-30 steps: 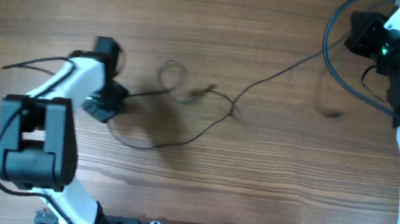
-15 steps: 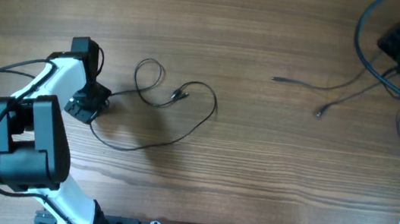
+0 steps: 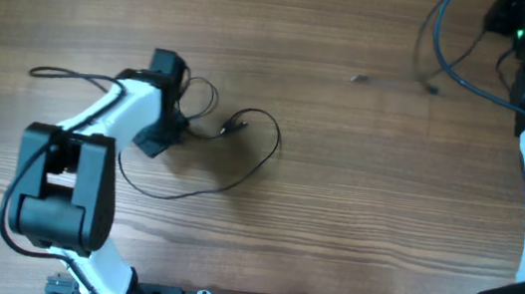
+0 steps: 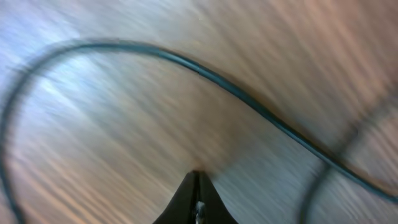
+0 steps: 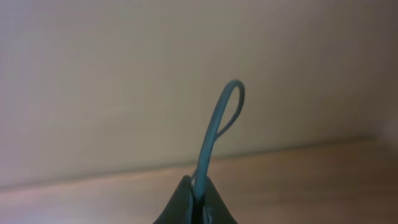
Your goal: Untangle cables
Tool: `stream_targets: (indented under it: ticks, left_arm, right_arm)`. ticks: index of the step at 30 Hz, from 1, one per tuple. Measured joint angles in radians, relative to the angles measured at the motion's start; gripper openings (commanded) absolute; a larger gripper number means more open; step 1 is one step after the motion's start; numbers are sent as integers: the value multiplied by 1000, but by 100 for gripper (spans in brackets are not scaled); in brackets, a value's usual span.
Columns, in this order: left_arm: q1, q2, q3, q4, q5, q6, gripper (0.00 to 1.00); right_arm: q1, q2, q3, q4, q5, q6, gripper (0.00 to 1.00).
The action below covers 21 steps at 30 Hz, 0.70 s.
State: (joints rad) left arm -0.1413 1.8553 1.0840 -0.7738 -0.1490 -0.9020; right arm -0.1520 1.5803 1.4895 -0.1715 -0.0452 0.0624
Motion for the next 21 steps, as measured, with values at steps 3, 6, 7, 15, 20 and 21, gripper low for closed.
stream_targets:
  ticks: [3, 6, 7, 15, 20, 21]
  left_arm:
    - [-67, 0, 0, 56, 11, 0, 4]
    - [-129, 1, 0, 117, 26, 0, 4]
    - [-145, 2, 0, 132, 29, 0, 4]
    - [-242, 9, -4, 231, 50, 0, 5]
    - [-261, 11, -4, 241, 53, 0, 5]
    - [-261, 11, -4, 241, 54, 0, 5]
  right_arm:
    - [-24, 16, 0, 72, 93, -58, 4]
    - [-46, 32, 4, 144, 163, -118, 4]
    - [-51, 39, 8, 173, 185, -139, 4]
    - [-117, 143, 46, 407, 365, -377, 4]
    - [-143, 322, 48, 352, 426, -369, 4]
    - [-142, 366, 48, 335, 428, -349, 4]
